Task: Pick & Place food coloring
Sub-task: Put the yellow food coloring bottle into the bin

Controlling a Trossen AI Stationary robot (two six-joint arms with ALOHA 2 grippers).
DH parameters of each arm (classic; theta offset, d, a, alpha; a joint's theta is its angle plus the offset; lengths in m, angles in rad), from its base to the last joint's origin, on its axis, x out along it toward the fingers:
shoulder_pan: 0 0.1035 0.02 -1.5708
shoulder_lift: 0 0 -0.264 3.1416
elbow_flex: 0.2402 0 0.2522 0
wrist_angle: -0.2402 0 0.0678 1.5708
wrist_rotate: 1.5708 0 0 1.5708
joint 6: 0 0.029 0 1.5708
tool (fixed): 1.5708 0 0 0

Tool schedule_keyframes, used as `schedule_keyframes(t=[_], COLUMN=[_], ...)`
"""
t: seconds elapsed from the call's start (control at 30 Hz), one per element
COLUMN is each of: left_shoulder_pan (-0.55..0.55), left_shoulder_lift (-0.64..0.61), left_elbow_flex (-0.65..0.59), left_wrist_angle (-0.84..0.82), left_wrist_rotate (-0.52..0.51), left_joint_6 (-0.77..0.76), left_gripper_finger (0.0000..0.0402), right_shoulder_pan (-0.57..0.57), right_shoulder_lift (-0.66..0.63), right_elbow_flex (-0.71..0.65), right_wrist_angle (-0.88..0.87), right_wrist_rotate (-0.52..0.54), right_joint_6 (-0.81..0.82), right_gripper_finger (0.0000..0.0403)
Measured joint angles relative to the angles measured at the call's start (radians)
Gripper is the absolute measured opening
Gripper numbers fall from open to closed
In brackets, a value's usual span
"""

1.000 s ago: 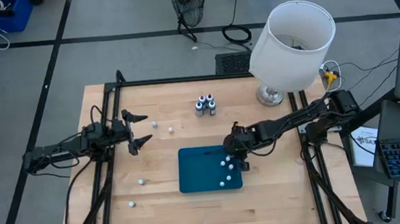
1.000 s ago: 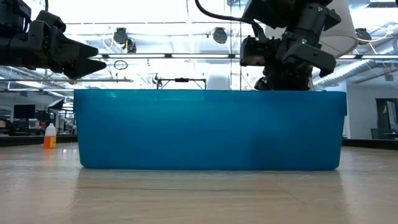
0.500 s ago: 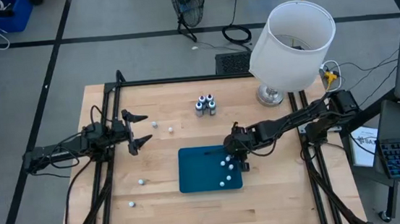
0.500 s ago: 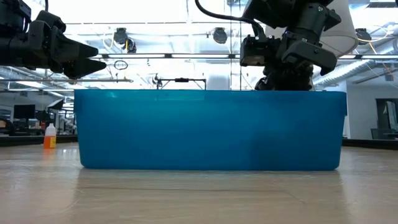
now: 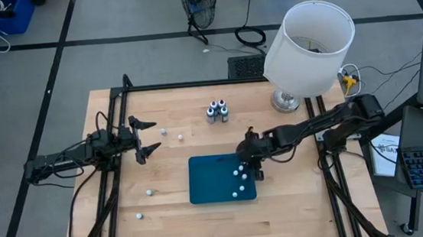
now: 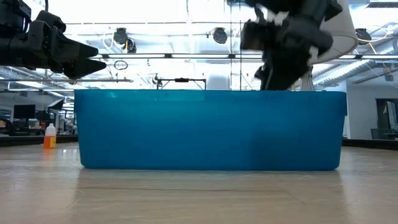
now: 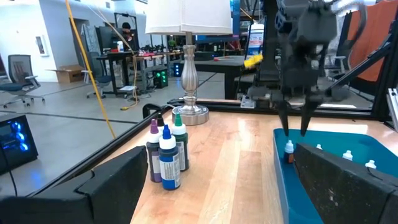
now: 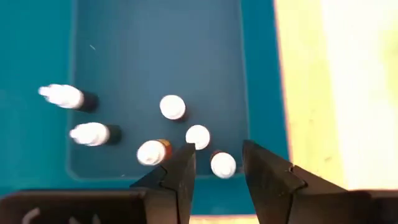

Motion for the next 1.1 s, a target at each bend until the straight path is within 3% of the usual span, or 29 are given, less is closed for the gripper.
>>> schedule_keyframes(t=[0.63,0.8,1.1], left_shoulder_pan=[0.000,0.000,0.000], left_shoulder_lift=[0.000,0.000,0.000], left_elbow_flex=[0.000,0.000,0.000], left_wrist_angle=[0.000,0.000,0.000], left_wrist_rotate=[0.000,0.000,0.000], left_joint_6=[0.000,0.000,0.000], left_gripper_finger=[0.0399,0.0399,0.0399], right_shoulder_pan=[-0.007,-0.007,-0.007], right_shoulder_lift=[-0.665,-0.831,-1.140], right_elbow_flex=[-0.031,-0.177,-0.522], right_wrist_angle=[-0.031,-0.017,0.143], right_wrist_rotate=[0.005,0.015,0.288], right_joint_6=[0.000,-0.002,-0.024], right_gripper_finger=[0.0114,0.0114,0.0114])
